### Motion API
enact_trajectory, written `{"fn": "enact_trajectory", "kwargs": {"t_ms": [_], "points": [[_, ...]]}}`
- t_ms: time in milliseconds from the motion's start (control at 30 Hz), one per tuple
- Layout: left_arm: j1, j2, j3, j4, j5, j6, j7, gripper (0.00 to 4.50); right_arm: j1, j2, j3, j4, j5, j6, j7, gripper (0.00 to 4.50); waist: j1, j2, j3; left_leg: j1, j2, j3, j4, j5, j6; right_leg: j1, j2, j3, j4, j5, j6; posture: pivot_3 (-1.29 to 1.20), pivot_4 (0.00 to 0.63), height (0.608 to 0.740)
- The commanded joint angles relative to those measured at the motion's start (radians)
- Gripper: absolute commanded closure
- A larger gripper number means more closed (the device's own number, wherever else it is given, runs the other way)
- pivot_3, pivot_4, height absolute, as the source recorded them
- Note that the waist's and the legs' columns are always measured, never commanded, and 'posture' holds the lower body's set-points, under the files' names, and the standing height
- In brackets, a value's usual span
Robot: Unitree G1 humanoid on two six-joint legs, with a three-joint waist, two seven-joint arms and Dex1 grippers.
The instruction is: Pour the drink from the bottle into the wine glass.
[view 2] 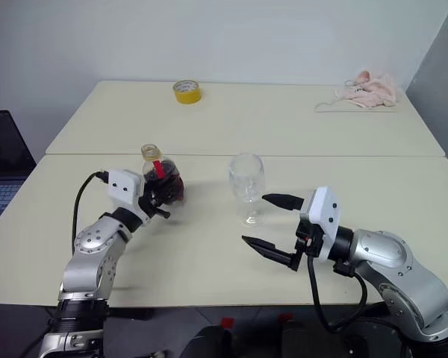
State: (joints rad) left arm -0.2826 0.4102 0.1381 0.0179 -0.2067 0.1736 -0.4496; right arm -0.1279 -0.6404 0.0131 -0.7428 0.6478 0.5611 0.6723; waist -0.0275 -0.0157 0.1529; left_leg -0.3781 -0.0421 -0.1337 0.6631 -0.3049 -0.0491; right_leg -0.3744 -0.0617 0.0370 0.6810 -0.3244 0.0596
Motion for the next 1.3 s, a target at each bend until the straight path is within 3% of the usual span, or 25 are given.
{"fn": "enact_trajectory", "kwargs": {"t_ms": [33,567,1300], "points": [[-0.073,0.024,-0.019,-0.030,0.018,-0.023,-0.019,3.46,0.005,-0.009,-0.044,-0.048,-0.011,-0.011,-0.033,0.00,0.001,-0.001,0.000,0.000,0.000,0.000,0.000,0.000,0.000,0.000,0.000,0.000,0.000,0.000,0.000,0.00,0.150,0.740],[-0.258,0.080,-0.115,0.044,0.069,-0.039,-0.146,3.46,-0.044,-0.016,-0.136,-0.069,0.082,0.092,-0.156,0.00,-0.002,-0.002,0.001,-0.001,0.000,0.000,0.001,0.000,0.000,-0.001,0.000,0.000,0.000,0.000,0.000,0.00,0.150,0.740],[-0.495,0.079,-0.270,0.287,0.291,-0.428,-0.173,3.49,-0.175,0.027,-0.077,-0.053,0.122,0.241,-0.298,0.00,-0.004,-0.003,0.002,-0.003,-0.001,0.000,0.001,0.000,0.000,-0.003,0.000,-0.001,0.001,0.000,0.000,0.00,0.150,0.740]]}}
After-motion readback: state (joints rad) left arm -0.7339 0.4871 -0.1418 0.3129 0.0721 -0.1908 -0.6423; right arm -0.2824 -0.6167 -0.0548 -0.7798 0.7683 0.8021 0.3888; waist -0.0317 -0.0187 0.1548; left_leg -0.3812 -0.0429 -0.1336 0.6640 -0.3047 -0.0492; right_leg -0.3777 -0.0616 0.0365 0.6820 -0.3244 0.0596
